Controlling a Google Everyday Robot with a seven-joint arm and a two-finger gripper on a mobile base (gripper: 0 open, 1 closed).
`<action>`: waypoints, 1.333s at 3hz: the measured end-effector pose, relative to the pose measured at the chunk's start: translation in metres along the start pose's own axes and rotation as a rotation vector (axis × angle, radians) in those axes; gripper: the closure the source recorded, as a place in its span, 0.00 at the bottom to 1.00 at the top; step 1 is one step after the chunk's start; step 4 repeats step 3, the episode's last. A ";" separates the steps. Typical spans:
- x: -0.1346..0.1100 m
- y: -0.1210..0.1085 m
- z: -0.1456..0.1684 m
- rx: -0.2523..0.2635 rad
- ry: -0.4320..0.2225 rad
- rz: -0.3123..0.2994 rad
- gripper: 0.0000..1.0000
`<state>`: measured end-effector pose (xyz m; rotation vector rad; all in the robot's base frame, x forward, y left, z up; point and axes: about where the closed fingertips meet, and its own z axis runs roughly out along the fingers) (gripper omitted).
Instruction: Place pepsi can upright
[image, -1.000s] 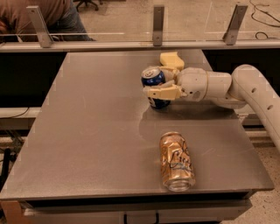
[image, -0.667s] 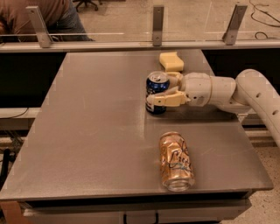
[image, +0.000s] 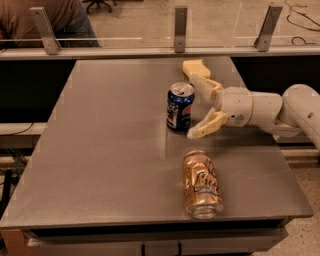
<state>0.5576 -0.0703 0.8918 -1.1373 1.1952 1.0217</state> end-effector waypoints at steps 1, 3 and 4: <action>-0.018 -0.010 -0.029 0.073 0.082 -0.019 0.00; -0.074 -0.035 -0.084 0.208 0.220 -0.096 0.00; -0.074 -0.035 -0.084 0.208 0.220 -0.096 0.00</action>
Offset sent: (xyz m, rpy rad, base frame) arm 0.0228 -0.1571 0.1372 -0.3727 -0.1109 -0.3882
